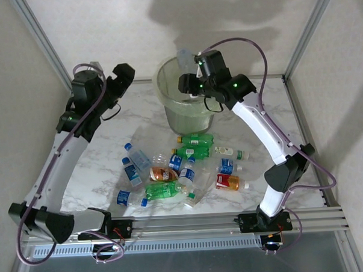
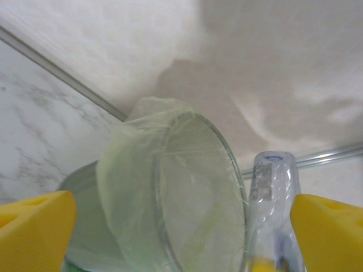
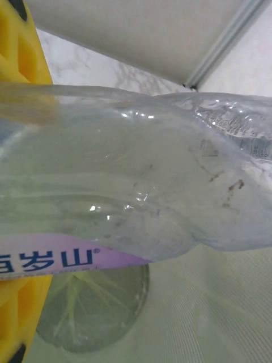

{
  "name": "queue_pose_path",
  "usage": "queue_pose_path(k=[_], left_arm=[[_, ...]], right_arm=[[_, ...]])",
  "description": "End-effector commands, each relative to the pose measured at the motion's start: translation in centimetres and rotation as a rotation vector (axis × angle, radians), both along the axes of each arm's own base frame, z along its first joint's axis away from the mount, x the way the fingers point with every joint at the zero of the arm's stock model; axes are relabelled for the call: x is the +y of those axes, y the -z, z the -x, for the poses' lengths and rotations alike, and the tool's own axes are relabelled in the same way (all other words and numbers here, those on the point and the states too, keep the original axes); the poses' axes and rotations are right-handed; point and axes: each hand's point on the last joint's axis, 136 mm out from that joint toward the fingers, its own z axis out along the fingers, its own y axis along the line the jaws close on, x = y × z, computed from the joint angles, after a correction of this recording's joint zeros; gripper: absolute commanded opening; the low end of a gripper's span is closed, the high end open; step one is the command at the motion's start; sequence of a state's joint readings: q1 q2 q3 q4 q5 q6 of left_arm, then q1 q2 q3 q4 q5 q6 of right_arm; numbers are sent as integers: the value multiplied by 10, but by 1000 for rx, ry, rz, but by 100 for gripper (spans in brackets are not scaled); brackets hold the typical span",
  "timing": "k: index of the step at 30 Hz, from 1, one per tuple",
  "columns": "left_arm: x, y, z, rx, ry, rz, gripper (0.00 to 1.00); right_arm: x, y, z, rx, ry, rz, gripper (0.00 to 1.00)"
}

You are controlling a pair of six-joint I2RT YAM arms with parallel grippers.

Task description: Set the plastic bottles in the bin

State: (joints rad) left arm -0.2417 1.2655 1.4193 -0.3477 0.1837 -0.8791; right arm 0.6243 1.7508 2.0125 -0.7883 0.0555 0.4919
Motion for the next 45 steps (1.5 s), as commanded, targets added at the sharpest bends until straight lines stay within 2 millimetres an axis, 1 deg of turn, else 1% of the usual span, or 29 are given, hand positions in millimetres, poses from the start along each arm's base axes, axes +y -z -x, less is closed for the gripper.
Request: queue_pose_path(k=[1, 2, 5, 6, 10, 13, 16, 18, 21, 23, 27, 29, 31, 33, 36, 38, 42, 45], left_arm=[[12, 31, 13, 83, -51, -46, 94], [15, 38, 18, 102, -63, -51, 94], [30, 57, 35, 155, -122, -87, 95], [35, 63, 42, 172, -139, -101, 96], [50, 86, 64, 239, -192, -133, 95], [63, 105, 82, 300, -247, -141, 93], [69, 128, 103, 384, -262, -144, 90], [70, 149, 120, 468, -250, -168, 86], [76, 172, 141, 566, -255, -195, 83], [78, 184, 149, 603, -261, -205, 82], [80, 208, 163, 699, -262, -233, 78], [83, 217, 175, 749, -272, -248, 77], [85, 226, 189, 803, -277, -257, 78], [86, 235, 207, 853, -290, -238, 78], [89, 249, 232, 929, -324, -204, 76], [90, 257, 242, 965, -338, -191, 76], [83, 272, 246, 1032, -309, -209, 75], [76, 280, 248, 1063, -283, -243, 75]], right_arm=[[-5, 3, -15, -6, 32, 40, 56], [-7, 4, -20, -6, 45, 50, 59], [-10, 7, -31, -6, 68, 77, 76], [-11, 8, -35, -9, 74, 89, 81], [-10, 4, -38, -19, 72, 92, 84], [-12, -7, -33, -36, 72, 72, 84], [-7, -24, -17, -74, 22, 20, 83], [1, -35, 0, -109, -32, -17, 83], [11, -41, 23, -142, -94, -40, 83], [18, -43, 35, -155, -130, -48, 82], [49, -33, 64, -151, -248, -25, 82], [61, -27, 74, -148, -285, -2, 82], [68, -21, 79, -149, -295, 22, 82], [69, -14, 80, -147, -285, 31, 82], [65, -7, 81, -144, -266, 20, 82], [62, -1, 84, -137, -261, 11, 83], [56, 19, 92, -89, -247, -1, 83], [50, 28, 95, -70, -235, 5, 83]])
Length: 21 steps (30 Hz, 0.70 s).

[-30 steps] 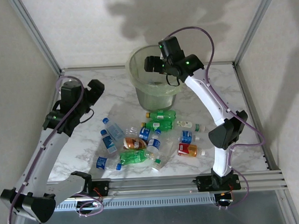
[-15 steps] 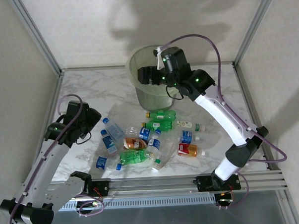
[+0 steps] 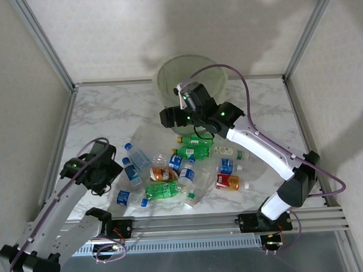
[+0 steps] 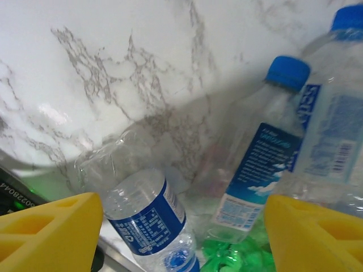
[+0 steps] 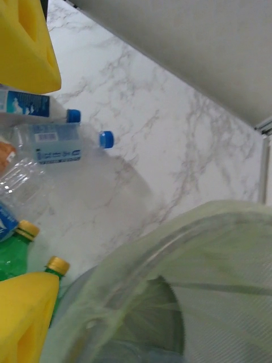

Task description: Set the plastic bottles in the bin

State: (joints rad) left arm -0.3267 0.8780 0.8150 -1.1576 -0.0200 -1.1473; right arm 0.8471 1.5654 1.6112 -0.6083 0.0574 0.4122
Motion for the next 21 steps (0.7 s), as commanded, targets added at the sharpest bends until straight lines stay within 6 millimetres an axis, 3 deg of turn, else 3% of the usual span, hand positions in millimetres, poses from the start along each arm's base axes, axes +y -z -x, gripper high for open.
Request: queue_pose_path(k=[1, 9, 21], left_arm=[[-4, 14, 16, 94, -14, -10, 76], [-23, 51, 26, 145, -33, 52, 78], [-25, 89, 31, 177, -96, 61, 79]], right_arm=[[-8, -25, 2, -44, 32, -75, 83], [-21, -28, 2, -45, 81, -70, 84], [-39, -26, -2, -27, 142, -49, 85]])
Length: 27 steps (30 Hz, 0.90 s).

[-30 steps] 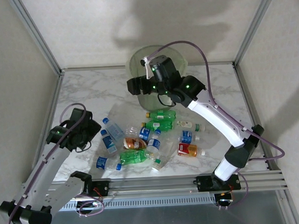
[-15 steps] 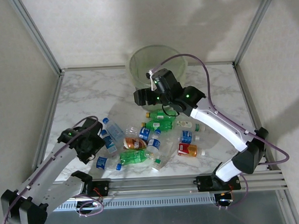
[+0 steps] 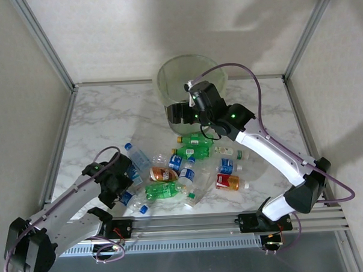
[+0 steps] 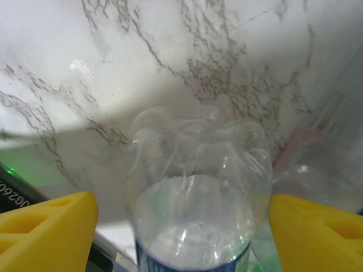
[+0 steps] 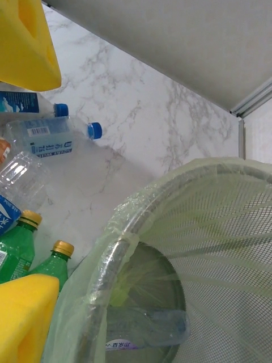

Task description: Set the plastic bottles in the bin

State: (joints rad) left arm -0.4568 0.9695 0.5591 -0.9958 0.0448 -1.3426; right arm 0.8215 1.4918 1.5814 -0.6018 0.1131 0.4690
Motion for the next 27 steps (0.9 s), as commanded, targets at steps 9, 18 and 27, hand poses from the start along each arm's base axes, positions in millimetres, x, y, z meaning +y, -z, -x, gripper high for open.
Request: queue_pose_path(k=[9, 18, 27], left_arm=[[-12, 22, -20, -37, -66, 32, 71], [-13, 3, -30, -81, -51, 31, 62], [-35, -100, -93, -301, 42, 59, 59]], right_arm=[[-15, -7, -2, 1, 49, 2, 84], [-11, -12, -8, -13, 50, -20, 84], [-4, -33, -9, -40, 13, -88, 84]])
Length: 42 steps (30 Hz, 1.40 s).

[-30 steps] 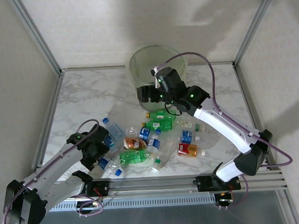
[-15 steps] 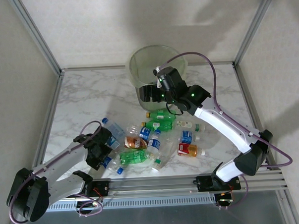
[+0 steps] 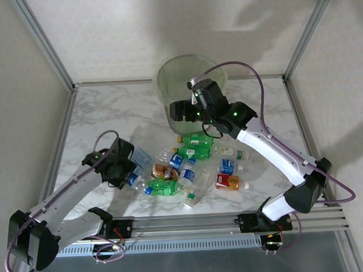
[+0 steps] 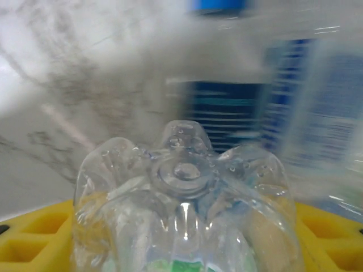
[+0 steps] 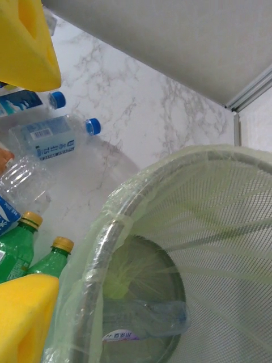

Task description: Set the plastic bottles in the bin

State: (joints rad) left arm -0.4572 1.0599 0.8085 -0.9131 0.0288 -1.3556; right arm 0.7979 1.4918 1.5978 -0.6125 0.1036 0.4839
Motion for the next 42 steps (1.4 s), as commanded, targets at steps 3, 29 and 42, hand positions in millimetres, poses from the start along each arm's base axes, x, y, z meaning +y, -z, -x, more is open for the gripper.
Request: queue_pose_path(k=[3, 29, 42], left_arm=[[-20, -89, -59, -230, 104, -12, 59], [-172, -316, -191, -917, 521, 513, 57], [-182, -323, -191, -923, 558, 600, 56]], right_arm=[[8, -36, 1, -49, -56, -107, 84], [-7, -58, 35, 41, -247, -275, 84], [-4, -67, 42, 27, -285, -300, 50]])
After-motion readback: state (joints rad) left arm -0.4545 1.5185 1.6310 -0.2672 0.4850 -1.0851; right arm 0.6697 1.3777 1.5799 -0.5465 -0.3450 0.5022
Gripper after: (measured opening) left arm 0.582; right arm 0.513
